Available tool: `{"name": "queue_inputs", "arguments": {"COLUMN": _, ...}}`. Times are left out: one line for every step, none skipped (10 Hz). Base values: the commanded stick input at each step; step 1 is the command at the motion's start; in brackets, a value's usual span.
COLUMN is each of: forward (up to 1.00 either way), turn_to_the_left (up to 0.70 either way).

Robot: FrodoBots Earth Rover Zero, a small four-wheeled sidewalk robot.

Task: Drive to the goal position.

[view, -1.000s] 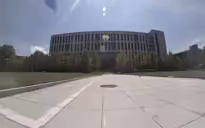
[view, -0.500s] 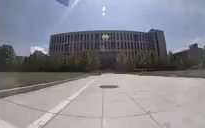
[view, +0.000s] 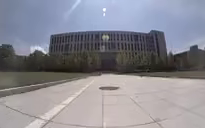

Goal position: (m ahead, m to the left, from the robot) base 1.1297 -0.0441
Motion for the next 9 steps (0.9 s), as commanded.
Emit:
{"name": "queue_inputs", "arguments": {"forward": 0.50, "turn_to_the_left": 0.01}}
{"name": "queue_inputs", "arguments": {"forward": 0.50, "turn_to_the_left": 0.01}}
{"name": "queue_inputs", "arguments": {"forward": 0.50, "turn_to_the_left": 0.01}}
{"name": "queue_inputs", "arguments": {"forward": 0.50, "turn_to_the_left": 0.01}}
{"name": "queue_inputs", "arguments": {"forward": 0.50, "turn_to_the_left": 0.01}}
{"name": "queue_inputs", "arguments": {"forward": 0.50, "turn_to_the_left": 0.01}}
{"name": "queue_inputs", "arguments": {"forward": 0.50, "turn_to_the_left": 0.01}}
{"name": "queue_inputs", "arguments": {"forward": 0.50, "turn_to_the_left": 0.01}}
{"name": "queue_inputs", "arguments": {"forward": 0.50, "turn_to_the_left": 0.01}}
